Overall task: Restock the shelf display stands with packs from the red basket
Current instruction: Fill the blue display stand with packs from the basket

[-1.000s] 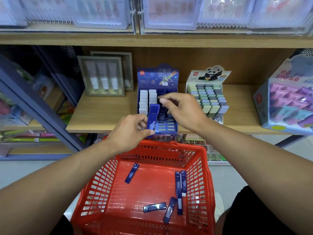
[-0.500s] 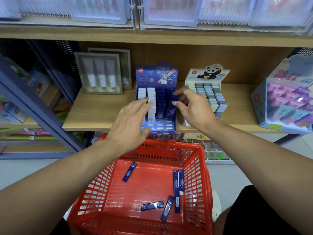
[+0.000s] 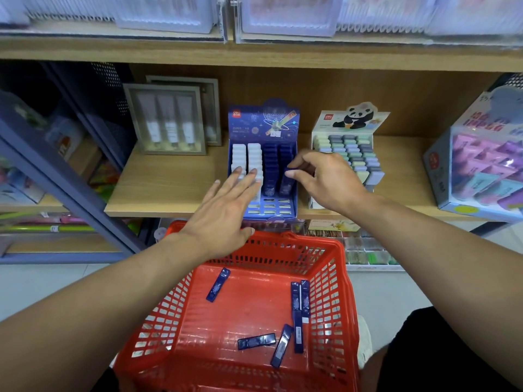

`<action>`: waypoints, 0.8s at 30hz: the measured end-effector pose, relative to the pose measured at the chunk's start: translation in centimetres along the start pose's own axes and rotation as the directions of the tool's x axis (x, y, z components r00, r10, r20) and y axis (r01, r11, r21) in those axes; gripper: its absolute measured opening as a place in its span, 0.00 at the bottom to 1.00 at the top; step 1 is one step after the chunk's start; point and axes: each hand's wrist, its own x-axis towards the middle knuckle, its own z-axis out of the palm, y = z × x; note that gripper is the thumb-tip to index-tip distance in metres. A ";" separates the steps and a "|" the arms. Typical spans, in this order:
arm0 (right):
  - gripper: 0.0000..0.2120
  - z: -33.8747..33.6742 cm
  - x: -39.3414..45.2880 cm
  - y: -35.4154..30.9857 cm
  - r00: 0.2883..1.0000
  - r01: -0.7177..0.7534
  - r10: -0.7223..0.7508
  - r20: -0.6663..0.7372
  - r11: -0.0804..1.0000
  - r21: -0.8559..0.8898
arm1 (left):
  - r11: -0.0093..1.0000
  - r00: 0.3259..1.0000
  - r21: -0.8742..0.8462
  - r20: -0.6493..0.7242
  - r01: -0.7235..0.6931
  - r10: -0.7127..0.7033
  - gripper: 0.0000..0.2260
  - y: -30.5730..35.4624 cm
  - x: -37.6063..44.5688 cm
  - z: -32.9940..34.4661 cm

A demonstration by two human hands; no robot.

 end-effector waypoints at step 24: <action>0.13 0.7 0.7 -0.7 0.998 -0.058 0.058 -0.008 0.966 -0.252 | 0.992 0.999 -0.123 0.035 -0.027 0.031 0.40 -0.6 0.0 -0.1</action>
